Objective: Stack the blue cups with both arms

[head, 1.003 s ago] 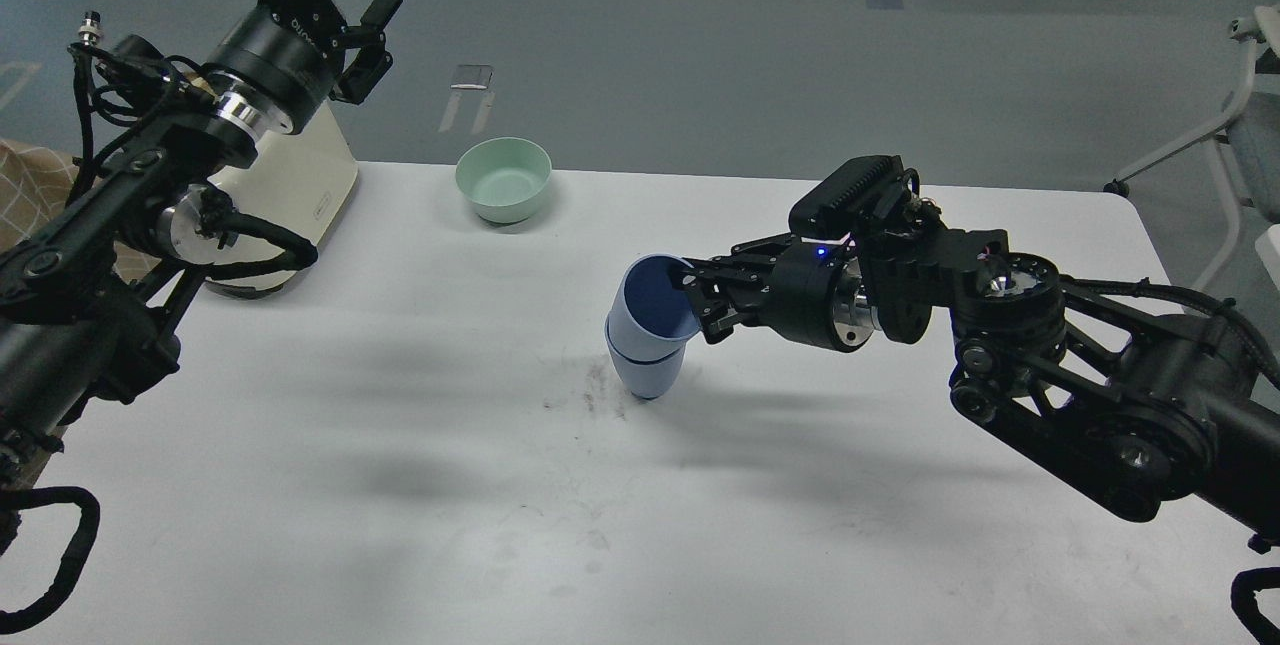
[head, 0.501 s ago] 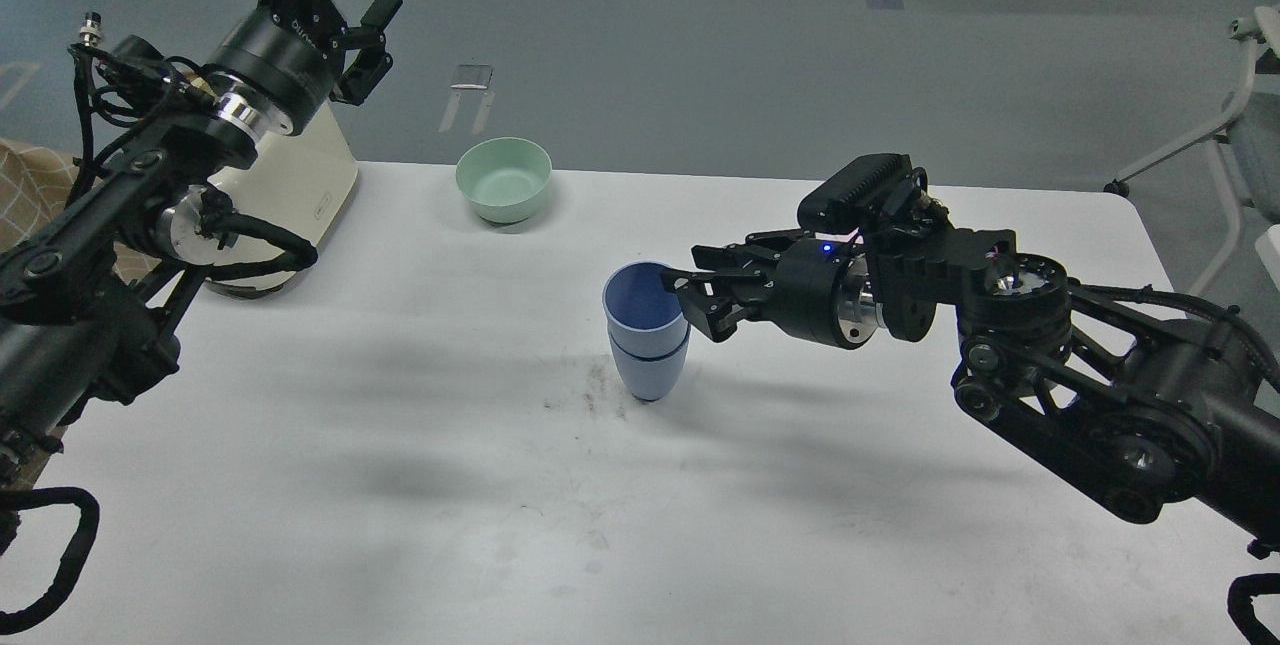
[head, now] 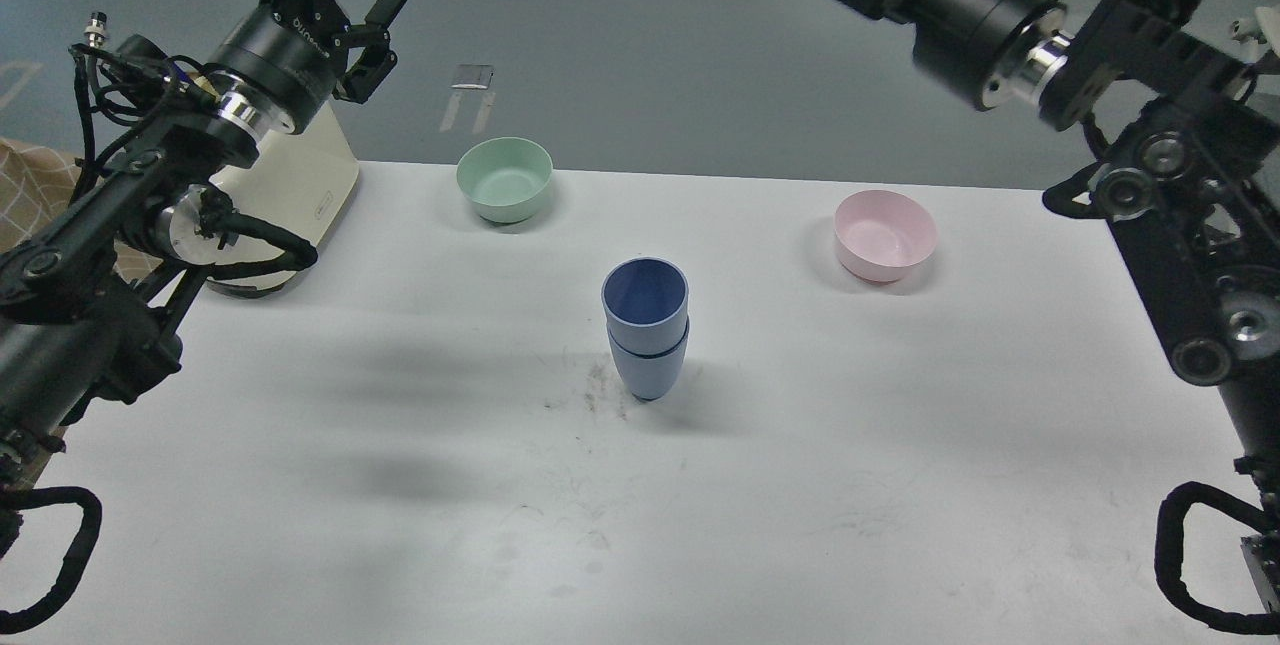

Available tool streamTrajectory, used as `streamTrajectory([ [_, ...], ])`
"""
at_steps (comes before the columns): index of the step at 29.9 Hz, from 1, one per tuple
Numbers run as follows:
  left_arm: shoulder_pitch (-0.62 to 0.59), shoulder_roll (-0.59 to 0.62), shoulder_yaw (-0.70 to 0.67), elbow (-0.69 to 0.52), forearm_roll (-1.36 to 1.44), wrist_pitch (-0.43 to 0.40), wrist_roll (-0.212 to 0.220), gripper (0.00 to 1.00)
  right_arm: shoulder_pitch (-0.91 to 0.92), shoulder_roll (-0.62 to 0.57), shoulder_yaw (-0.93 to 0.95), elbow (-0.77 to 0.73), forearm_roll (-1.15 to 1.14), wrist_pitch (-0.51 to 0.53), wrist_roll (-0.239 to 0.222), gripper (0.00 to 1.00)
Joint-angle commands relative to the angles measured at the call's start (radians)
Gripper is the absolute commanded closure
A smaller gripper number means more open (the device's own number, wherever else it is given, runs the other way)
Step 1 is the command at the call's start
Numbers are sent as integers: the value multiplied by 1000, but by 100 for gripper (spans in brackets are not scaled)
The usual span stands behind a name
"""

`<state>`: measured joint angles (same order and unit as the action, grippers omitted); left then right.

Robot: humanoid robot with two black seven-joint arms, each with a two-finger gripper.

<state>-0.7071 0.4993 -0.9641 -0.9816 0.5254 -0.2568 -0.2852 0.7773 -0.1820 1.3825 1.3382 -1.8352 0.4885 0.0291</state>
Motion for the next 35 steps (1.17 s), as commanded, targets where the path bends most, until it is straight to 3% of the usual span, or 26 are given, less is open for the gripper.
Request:
streamTrajectory([
  [1, 0, -5, -7, 3, -5, -1, 0, 3, -4, -19, 114, -82, 158, 0, -2, 0],
  [19, 0, -4, -8, 15, -126, -1, 4, 3, -190, -76, 297, -297, 887, -11, 5, 0],
  [24, 0, -18, -10, 20, -166, -2, 4, 3, -208, -68, 303, -301, 915, -76, 6, 0],
  [35, 0, -38, -45, 23, -240, -2, 8, 3, -199, -66, 308, -286, 915, -79, 6, 0],
])
